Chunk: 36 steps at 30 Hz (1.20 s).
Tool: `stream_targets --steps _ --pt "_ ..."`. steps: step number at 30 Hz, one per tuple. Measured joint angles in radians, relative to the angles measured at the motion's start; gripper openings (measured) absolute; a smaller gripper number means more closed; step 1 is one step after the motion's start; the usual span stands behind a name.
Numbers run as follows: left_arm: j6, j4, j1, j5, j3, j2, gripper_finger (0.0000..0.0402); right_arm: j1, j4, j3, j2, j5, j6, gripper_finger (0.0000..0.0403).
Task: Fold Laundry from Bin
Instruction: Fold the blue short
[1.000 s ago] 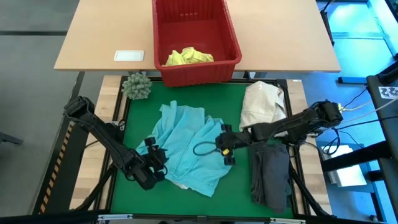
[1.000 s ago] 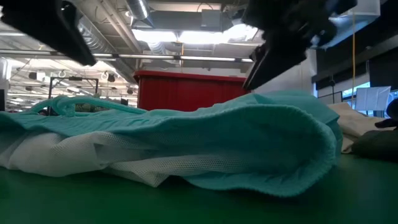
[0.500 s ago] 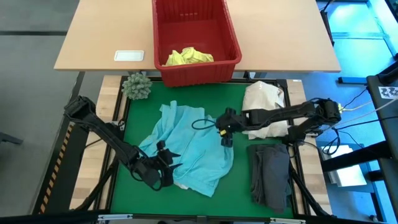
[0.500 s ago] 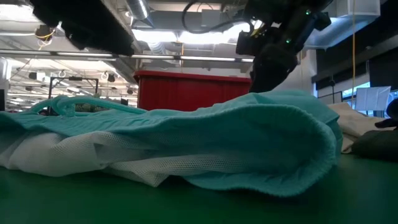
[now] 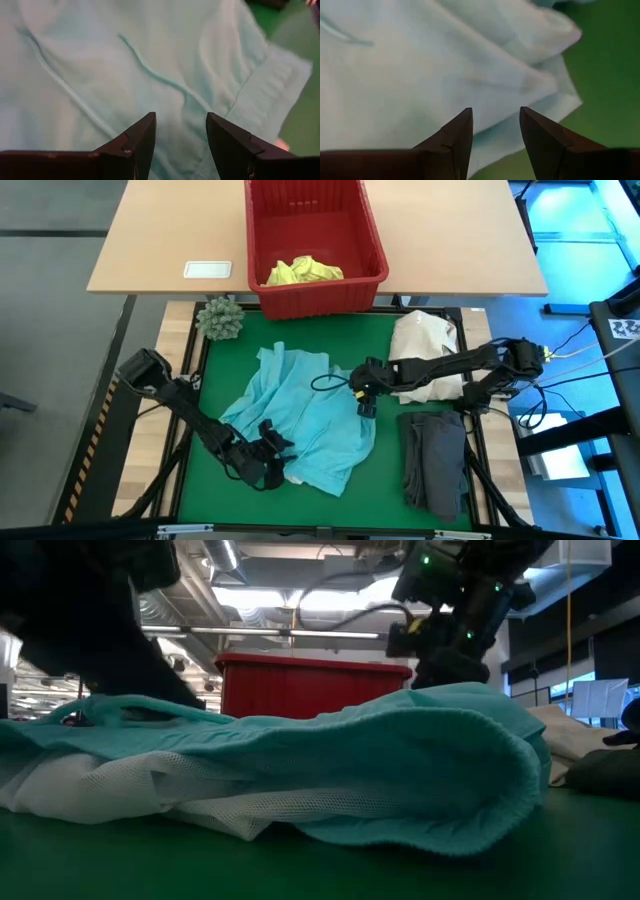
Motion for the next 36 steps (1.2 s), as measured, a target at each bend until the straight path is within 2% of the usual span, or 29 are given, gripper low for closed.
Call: stream_targets --steps 4,9,18,22,27,30,32,34,36 --pt "-0.022 -0.038 0.000 0.078 0.004 0.034 0.0167 0.001 -0.003 -0.001 0.047 -0.077 0.002 0.0161" --pt "-0.092 -0.205 -0.003 0.111 0.005 0.019 0.0167 0.004 -0.039 -0.001 0.087 -0.226 0.014 0.0161" --pt "-0.131 -0.545 -0.003 0.122 0.008 -0.047 0.0167 0.113 -0.095 -0.001 0.091 -0.275 0.029 0.0161" --pt "-0.126 -0.708 -0.003 0.066 0.003 -0.116 0.0167 0.177 -0.043 -0.001 0.091 -0.325 0.050 0.0161" --pt "-0.126 -0.848 0.000 -0.098 0.002 -0.215 0.0167 0.243 0.079 -0.001 0.091 -0.386 0.105 0.0161" --pt "-0.111 -0.852 0.000 -0.172 0.002 -0.277 0.0167 0.267 0.072 0.022 0.091 -0.411 0.100 0.0161" --pt "-0.085 -0.804 0.000 -0.194 0.002 -0.316 0.0167 0.271 0.022 0.054 0.091 -0.390 0.081 0.0161" --pt "-0.034 -0.717 0.000 -0.180 0.003 -0.340 0.0167 0.269 -0.078 0.095 0.091 -0.318 0.057 0.0161" --pt "0.043 -0.611 -0.002 -0.119 0.004 -0.341 0.0167 0.261 -0.169 0.141 0.091 -0.206 0.027 0.0161"
